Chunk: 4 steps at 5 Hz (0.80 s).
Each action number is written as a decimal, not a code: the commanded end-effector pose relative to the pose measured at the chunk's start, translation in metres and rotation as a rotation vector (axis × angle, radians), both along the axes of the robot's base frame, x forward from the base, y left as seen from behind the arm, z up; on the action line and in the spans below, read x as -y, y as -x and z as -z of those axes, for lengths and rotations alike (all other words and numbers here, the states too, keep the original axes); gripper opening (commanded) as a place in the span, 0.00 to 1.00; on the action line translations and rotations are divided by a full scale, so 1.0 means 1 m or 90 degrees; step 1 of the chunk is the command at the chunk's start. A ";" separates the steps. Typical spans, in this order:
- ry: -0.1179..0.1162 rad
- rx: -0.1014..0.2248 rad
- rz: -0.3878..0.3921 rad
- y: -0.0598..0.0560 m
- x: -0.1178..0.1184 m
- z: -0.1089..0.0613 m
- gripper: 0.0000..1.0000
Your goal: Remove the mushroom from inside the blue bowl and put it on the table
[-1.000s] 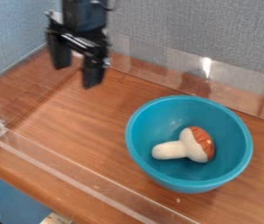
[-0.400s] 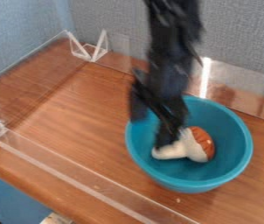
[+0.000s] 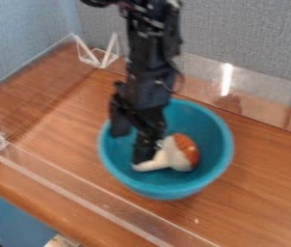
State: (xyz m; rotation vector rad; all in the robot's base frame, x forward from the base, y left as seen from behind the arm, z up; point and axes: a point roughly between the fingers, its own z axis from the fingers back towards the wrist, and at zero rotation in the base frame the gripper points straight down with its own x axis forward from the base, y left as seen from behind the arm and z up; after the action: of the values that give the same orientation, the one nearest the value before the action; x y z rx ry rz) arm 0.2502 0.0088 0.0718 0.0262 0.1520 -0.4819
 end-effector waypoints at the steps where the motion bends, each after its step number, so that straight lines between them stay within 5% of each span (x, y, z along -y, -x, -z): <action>1: 0.003 0.044 0.001 -0.014 -0.003 -0.008 1.00; 4: 0.007 0.039 -0.008 -0.020 -0.003 0.007 1.00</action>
State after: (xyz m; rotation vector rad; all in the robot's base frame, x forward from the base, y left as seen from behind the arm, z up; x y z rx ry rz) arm 0.2618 0.0078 0.0548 0.0177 0.1345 -0.4864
